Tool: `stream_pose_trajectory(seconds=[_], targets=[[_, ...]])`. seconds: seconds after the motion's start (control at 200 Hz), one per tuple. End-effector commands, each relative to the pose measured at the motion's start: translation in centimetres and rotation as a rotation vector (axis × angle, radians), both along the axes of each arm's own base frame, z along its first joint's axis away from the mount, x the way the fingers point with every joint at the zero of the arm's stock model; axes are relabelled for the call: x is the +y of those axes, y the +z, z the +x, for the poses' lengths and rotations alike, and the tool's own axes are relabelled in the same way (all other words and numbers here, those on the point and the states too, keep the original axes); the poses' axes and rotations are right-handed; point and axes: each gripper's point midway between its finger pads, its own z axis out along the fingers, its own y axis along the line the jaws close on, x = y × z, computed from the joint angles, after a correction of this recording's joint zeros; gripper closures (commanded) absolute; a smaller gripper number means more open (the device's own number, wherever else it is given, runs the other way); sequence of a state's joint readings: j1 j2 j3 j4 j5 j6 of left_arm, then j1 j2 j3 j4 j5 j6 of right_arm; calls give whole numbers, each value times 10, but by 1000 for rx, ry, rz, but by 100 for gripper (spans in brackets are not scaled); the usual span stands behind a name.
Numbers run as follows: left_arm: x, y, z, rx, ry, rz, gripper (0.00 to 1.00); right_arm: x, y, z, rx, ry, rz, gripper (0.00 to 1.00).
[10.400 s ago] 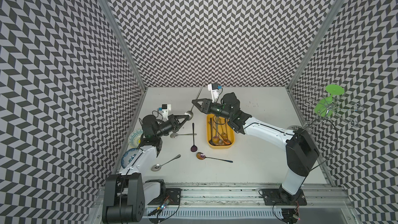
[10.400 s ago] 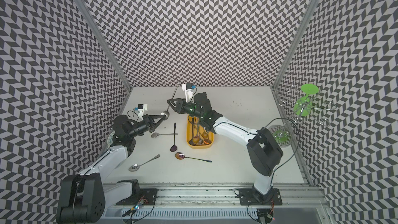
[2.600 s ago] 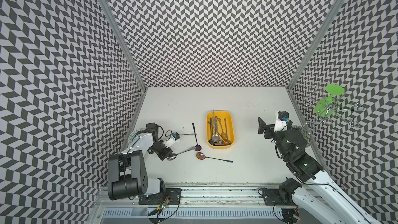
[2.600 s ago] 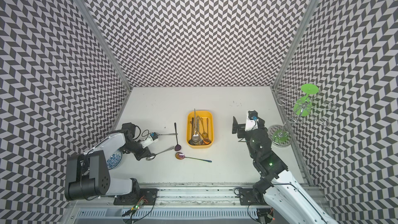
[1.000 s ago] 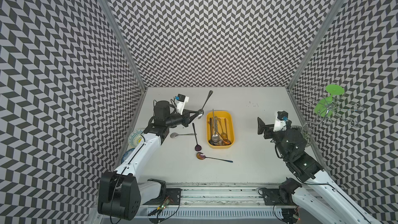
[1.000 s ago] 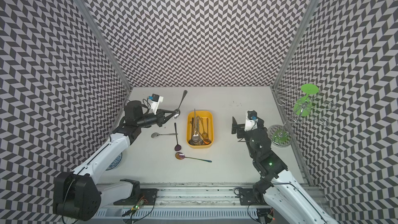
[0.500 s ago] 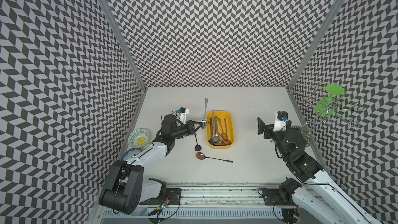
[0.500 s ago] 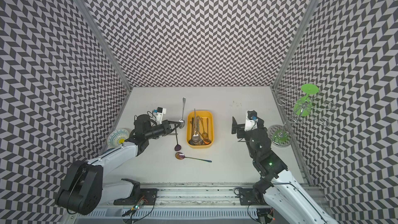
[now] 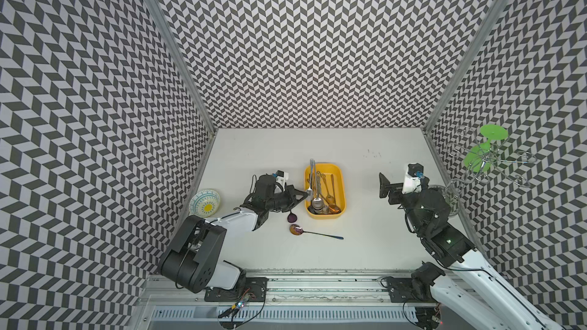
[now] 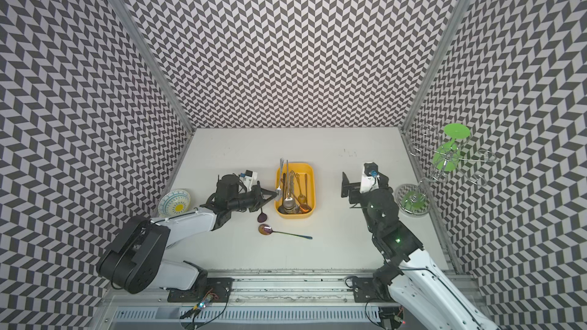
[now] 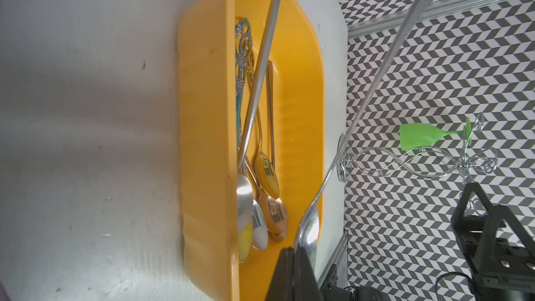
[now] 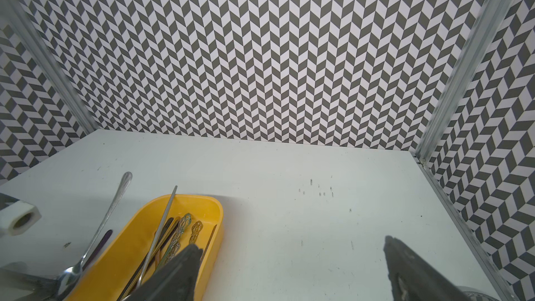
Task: Put the spoon into the storage box
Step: Place the spoon in the storage box.
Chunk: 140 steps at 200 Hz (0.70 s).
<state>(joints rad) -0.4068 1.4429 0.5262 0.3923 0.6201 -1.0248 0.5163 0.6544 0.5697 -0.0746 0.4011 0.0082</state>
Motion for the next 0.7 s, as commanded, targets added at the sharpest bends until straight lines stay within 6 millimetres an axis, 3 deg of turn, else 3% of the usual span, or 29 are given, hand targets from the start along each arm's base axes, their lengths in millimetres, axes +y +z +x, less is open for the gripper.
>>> stream_pose_trajectory(seconds=[0.0, 0.145, 0.295, 0.376, 0.526, 0.696], targets=[[-6, 1, 8, 16, 23, -5, 100, 0, 6, 1, -32, -10, 15, 0], [-12, -10, 7, 60, 30, 3, 96, 0, 7, 1, -35, -4, 16, 0], [-14, -10, 4, 64, 33, 1, 59, 0, 9, -1, -44, -1, 18, 0], [-13, 0, 10, 28, 35, 3, 48, 0, 9, -1, -42, -4, 18, 0], [-14, 29, 11, -53, 18, -25, 43, 5, 8, 0, -37, 19, 21, 0], [7, 55, 25, -151, 50, -11, 41, 14, 4, 0, -15, 65, 36, 0]])
